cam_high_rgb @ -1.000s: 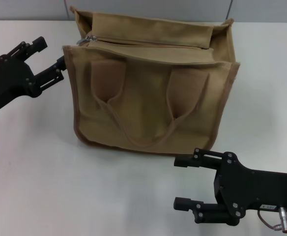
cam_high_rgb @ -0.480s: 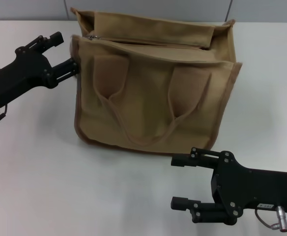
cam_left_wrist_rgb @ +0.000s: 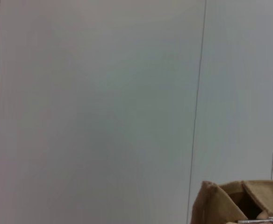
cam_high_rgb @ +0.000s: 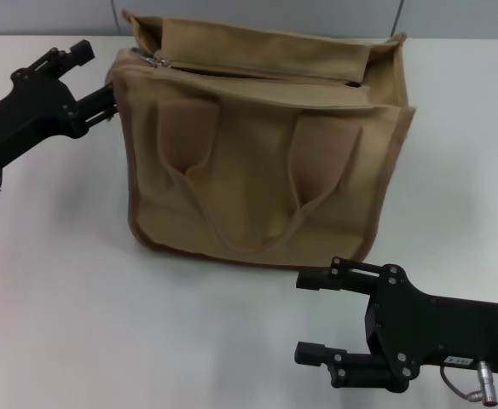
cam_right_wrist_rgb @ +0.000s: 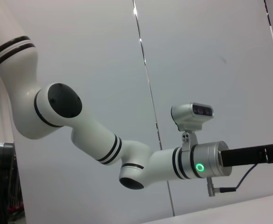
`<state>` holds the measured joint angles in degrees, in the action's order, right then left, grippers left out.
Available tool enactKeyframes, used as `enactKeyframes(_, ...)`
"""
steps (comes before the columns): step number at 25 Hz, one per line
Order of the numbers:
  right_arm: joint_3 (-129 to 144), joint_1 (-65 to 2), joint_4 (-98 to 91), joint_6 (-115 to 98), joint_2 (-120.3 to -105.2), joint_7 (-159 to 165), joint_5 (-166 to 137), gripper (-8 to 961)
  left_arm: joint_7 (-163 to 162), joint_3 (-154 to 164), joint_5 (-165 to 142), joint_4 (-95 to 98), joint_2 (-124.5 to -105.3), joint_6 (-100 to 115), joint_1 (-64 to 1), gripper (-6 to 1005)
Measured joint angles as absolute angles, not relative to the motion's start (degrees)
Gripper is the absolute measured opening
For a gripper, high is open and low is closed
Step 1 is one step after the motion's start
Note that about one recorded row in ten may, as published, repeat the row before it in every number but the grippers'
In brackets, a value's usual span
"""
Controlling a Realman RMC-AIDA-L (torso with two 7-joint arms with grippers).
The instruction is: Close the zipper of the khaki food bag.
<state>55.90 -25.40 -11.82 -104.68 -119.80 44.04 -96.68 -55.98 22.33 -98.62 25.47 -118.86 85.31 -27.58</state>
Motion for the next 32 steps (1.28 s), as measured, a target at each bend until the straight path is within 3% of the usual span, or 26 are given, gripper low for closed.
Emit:
enactKeyframes(28, 55.9, -25.8, -11.8, -104.0, -119.79, 44.0, -96.1, 742, -55.5, 24.1, -92.7, 24.2, -119.09, 90.2, -27.2, 804)
enactKeyframes(32, 55.9, -25.8, -11.9, -104.0, -119.79, 44.0, -95.8, 742, -52.2, 24.1, -92.7, 22.5, -119.08, 90.4, -27.2, 746)
